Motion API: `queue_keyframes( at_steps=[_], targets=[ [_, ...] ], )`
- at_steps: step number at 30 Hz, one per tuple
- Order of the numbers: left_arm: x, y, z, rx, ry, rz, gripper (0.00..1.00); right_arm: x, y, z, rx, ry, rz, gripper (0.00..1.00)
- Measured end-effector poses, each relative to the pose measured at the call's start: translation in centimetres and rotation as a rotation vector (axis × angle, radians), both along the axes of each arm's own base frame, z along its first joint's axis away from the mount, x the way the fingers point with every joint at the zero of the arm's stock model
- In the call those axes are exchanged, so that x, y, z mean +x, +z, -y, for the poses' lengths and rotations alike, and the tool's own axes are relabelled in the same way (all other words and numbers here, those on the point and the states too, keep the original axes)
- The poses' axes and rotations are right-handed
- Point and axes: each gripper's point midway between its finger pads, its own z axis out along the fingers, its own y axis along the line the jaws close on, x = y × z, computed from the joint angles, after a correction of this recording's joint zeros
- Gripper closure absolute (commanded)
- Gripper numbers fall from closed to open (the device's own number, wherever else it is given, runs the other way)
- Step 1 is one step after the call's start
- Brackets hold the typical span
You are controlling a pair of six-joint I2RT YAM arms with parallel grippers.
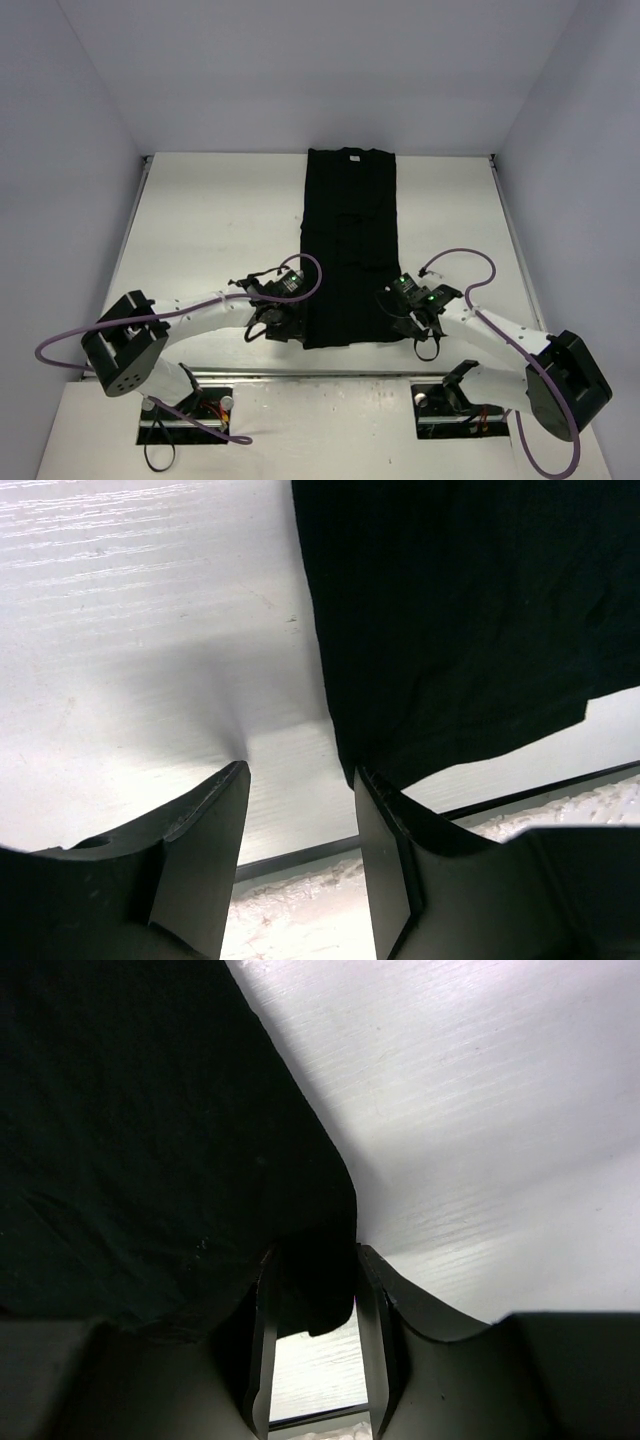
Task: Fold and stack the t-shirts
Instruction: Grab the bottom of the folded rectangular tshirt with both arms
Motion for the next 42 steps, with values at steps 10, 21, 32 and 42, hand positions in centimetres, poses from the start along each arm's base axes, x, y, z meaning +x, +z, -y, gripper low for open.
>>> queue_keyframes(
  at_steps=[10,21,32,42],
  targets=[
    [-0.6,0.2,1.4,-0.033,0.010,-0.005,0.57,0.0,0.0,-0.2,0.005,0.003,0.004,0.64],
    [-0.7,-0.6,3.4,-0.038,0.010,-0.019,0.96,-0.1,0.1,-0.2,0.016,-0.001,0.006,0.61],
    [-0.6,-0.7,3.3,-0.037,0.017,-0.012,1.00,-0.2,0.1,-0.2,0.013,0.008,0.001,0.51],
    [-0.2,-0.8,1.4,-0.037,0.031,-0.002,1.00,-0.4,0.4,0.1,-0.012,0.038,-0.018,0.49]
  ],
)
